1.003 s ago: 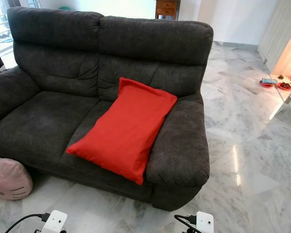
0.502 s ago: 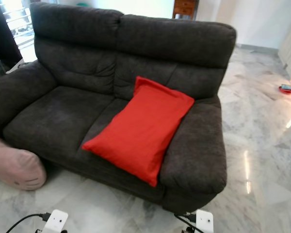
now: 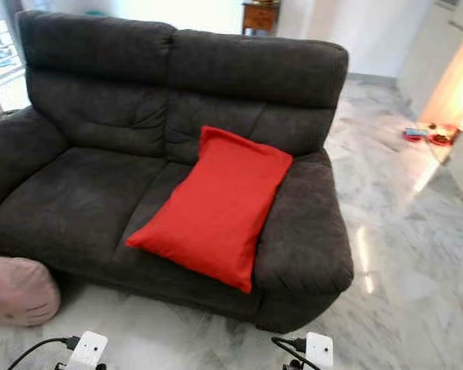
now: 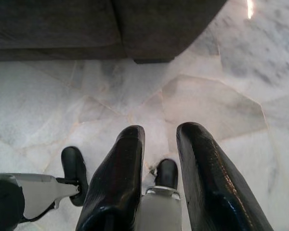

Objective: Move the pillow to the sofa from floor

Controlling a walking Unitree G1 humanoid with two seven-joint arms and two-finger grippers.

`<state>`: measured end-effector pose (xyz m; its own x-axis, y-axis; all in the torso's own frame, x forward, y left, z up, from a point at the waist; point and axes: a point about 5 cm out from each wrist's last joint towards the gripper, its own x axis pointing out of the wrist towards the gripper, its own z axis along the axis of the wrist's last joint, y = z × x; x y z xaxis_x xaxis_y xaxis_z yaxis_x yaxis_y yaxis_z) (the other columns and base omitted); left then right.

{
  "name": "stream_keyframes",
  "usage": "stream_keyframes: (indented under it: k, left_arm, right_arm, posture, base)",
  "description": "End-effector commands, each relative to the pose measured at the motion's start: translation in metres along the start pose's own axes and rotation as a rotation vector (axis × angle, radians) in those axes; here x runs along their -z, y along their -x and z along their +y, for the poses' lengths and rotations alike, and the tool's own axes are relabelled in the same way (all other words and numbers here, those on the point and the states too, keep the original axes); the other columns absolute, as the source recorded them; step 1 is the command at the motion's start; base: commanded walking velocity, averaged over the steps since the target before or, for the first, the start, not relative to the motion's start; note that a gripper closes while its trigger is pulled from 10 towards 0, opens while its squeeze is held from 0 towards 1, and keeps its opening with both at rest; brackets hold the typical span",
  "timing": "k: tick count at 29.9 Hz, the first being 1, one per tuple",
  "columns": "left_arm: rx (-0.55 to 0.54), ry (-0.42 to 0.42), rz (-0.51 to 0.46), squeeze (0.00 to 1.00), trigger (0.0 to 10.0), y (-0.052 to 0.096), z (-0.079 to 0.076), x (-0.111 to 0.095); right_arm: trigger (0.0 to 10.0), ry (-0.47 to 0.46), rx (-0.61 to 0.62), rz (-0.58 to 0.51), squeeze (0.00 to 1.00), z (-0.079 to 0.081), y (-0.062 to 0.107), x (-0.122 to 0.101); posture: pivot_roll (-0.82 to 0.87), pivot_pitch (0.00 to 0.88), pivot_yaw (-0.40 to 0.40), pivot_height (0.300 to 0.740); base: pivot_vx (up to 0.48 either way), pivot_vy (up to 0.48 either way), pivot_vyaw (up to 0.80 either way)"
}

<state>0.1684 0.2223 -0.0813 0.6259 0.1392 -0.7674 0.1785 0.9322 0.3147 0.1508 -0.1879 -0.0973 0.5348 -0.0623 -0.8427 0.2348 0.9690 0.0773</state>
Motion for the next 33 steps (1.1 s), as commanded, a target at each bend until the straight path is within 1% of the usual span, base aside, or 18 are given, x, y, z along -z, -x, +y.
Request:
stream_keyframes:
  k: [1, 6, 33]
  left_arm:
    - [-0.004, 0.017, 0.011, 0.0, 10.0, 0.0, 0.0001, 0.0013]
    - [-0.004, 0.02, 0.01, 0.0, 10.0, 0.0, -0.0005, 0.001]
    - [-0.011, 0.032, 0.013, 0.0, 10.0, 0.0002, -0.0005, 0.002]
  right_arm:
    - [10.0, 0.007, -0.007, 0.003, 0.0, 0.0057, -0.0005, 0.0009]
    - [10.0, 0.004, -0.002, 0.0, 0.0, 0.0009, -0.0003, -0.0009]
    - [10.0, 0.006, -0.008, 0.002, 0.0, -0.0017, -0.0002, -0.0016]
  posture:
    - [0.13, 0.019, -0.056, 0.74]
    - [0.13, 0.018, -0.059, 0.74]
    - [0.13, 0.018, -0.065, 0.74]
  base:
    - [0.0, 0.322, 0.0]
    - [0.0, 0.324, 0.0]
    - [0.0, 0.324, 0.0]
